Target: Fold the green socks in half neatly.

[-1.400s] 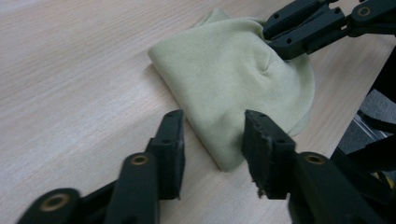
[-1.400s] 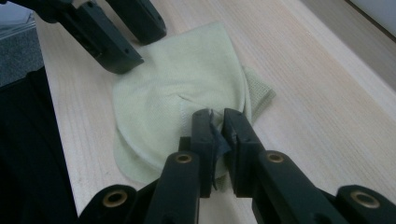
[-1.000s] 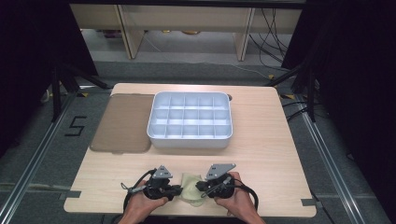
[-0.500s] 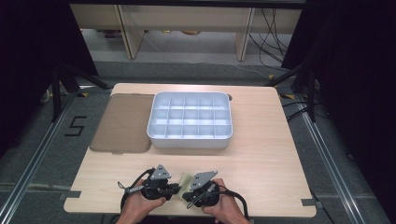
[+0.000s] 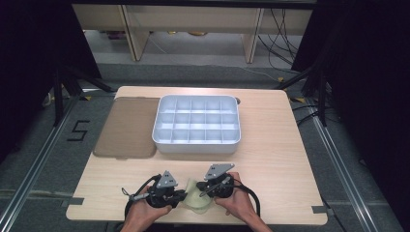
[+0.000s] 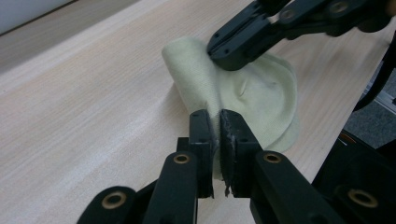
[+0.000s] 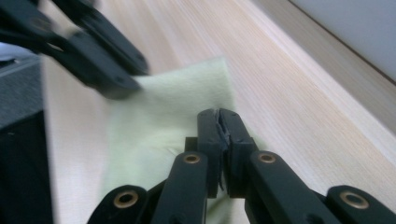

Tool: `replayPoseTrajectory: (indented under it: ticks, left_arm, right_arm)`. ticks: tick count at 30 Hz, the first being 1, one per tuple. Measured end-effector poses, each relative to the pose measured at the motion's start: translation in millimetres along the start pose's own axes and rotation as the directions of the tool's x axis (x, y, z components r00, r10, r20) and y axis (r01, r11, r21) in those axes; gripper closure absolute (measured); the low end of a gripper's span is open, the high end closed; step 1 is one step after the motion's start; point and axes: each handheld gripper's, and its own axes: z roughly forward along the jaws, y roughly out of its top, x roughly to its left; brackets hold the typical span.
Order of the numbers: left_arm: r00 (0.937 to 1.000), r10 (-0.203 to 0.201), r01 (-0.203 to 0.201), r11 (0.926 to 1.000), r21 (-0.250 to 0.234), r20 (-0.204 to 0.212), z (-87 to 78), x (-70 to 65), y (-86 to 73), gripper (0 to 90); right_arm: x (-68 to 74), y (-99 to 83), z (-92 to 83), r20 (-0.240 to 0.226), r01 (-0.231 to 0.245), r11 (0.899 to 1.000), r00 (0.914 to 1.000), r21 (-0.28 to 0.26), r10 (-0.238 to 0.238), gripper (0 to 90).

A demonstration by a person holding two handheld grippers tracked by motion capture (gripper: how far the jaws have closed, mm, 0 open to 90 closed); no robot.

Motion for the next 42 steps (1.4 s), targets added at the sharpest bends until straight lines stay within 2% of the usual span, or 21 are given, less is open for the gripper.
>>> replayPoseTrajectory:
  ticks: [3, 4, 5, 6, 7, 9, 10, 11, 14, 16, 17, 18, 21, 25, 27, 28, 31, 32, 33, 35, 42]
  left_arm:
    - [0.9996, 0.028, -0.028, 0.9996, -0.003, -0.006, 0.0, -2.7, 1.8, 82.9]
    - [0.9996, 0.026, -0.026, 0.9996, -0.004, -0.004, 0.0, -3.9, 2.3, 82.9]
    - [0.9990, 0.044, -0.044, 0.9990, -0.003, -0.013, -0.1, -3.9, 3.0, 83.0]
    - [0.9997, 0.024, -0.024, 0.9996, -0.012, -0.003, 0.7, -6.1, 2.9, 83.0]
    - [0.9983, 0.054, -0.054, 0.9985, 0.003, -0.019, -0.5, -4.9, 3.5, 83.1]
    - [0.9984, 0.053, -0.053, 0.9986, 0.002, -0.022, -0.6, -4.8, 3.4, 83.1]
    - [0.9984, 0.052, -0.052, 0.9987, 0.000, -0.021, -0.4, -4.5, 3.3, 83.1]
    - [0.9988, 0.044, -0.044, 0.9990, -0.002, -0.024, -0.1, -4.6, 3.1, 83.2]
    - [0.9989, 0.041, -0.041, 0.9991, -0.006, -0.023, -0.7, -5.1, 2.6, 83.1]
    - [0.9984, 0.049, -0.049, 0.9988, -0.004, -0.028, -1.6, -4.7, 2.6, 83.1]
    - [0.9994, 0.030, -0.030, 0.9994, -0.017, -0.017, -1.0, -6.3, 2.2, 83.1]
    - [0.9986, 0.044, -0.045, 0.9990, -0.003, -0.028, -1.8, -5.1, 2.2, 83.1]
    - [0.9984, 0.051, -0.051, 0.9986, -0.009, -0.025, -2.9, -5.7, 3.0, 83.0]
    - [0.9983, 0.056, -0.056, 0.9984, -0.012, -0.019, -4.3, -6.6, 4.0, 83.0]
    - [0.9988, 0.044, -0.045, 0.9987, -0.024, -0.021, -4.0, -8.3, 4.7, 83.0]
    - [0.9983, 0.055, -0.055, 0.9981, -0.028, -0.018, -5.1, -9.6, 5.7, 83.0]
    - [0.9978, 0.065, -0.065, 0.9969, -0.043, -0.016, -6.2, -15.7, 9.3, 83.0]
    - [0.9965, 0.083, -0.084, 0.9955, -0.044, -0.007, -6.5, -18.0, 11.4, 83.0]
    - [0.9969, 0.079, -0.079, 0.9956, -0.050, -0.006, -5.5, -21.1, 12.8, 83.0]
    - [0.9950, 0.100, -0.099, 0.9935, -0.057, 0.010, -3.3, -27.0, 15.9, 83.1]
    - [0.9887, 0.144, -0.142, 0.9890, -0.041, 0.043, 7.2, -43.0, 23.0, 83.0]
  right_arm:
    - [-4.0, -0.5, 3.8, 0.003, 0.003, 1.000, 1.0000, 0.002, -0.003, 89.2]
    - [-4.1, -0.5, 3.3, 0.001, -0.008, 1.000, 1.0000, 0.007, 0.008, 89.2]
    - [-3.6, -0.6, 3.0, 0.005, -0.014, 1.000, 0.9999, 0.008, 0.014, 89.2]
    - [-3.2, -0.6, 2.7, 0.010, -0.014, 1.000, 0.9998, 0.006, 0.014, 89.2]
    - [-3.4, -0.3, 2.6, 0.006, -0.010, 1.000, 0.9999, 0.001, 0.010, 89.1]
    - [-3.6, 0.1, 0.9, 0.016, -0.023, 1.000, 0.9996, -0.019, 0.023, 88.9]
    - [-4.8, 0.7, -2.6, 0.014, -0.028, 0.999, 0.9995, -0.023, 0.028, 88.8]
    - [-6.9, 1.3, -6.2, 0.011, -0.011, 1.000, 0.9999, -0.024, 0.012, 88.8]
    - [-8.9, 1.5, -17.1, 0.018, -0.020, 0.999, 0.9996, -0.043, 0.021, 88.8]
    - [-9.5, -1.2, -25.4, 0.008, -0.038, 0.998, 0.9992, -0.041, 0.038, 88.5]
    - [-8.9, -4.7, -29.6, -0.002, -0.052, 0.998, 0.9986, -0.041, 0.052, 88.2]
    - [-7.6, -7.9, -33.3, -0.005, -0.057, 0.998, 0.9984, -0.039, 0.057, 88.2]
    - [-2.4, -15.7, -39.6, -0.025, -0.067, 0.998, 0.9975, -0.019, 0.067, 88.2]
    - [7.8, -22.4, -34.7, -0.040, -0.062, 0.998, 0.9973, 0.016, 0.062, 88.2]
    - [9.2, -24.6, -26.9, -0.037, -0.048, 0.998, 0.9981, 0.050, 0.049, 88.3]
    - [8.7, -25.5, -24.9, -0.040, -0.056, 0.997, 0.9975, 0.055, 0.058, 88.5]
    - [5.1, -26.5, -23.9, -0.048, -0.059, 0.997, 0.9970, 0.044, 0.062, 88.7]
    - [5.1, -27.2, -24.5, -0.039, -0.076, 0.996, 0.9962, 0.043, 0.077, 88.8]
    - [6.2, -27.6, -25.2, -0.048, -0.099, 0.994, 0.9937, 0.051, 0.101, 88.8]
    - [4.2, -28.3, -24.9, -0.043, -0.081, 0.996, 0.9956, 0.045, 0.083, 88.8]
    - [2.9, -29.3, -24.6, -0.052, -0.098, 0.994, 0.9936, 0.039, 0.100, 88.9]
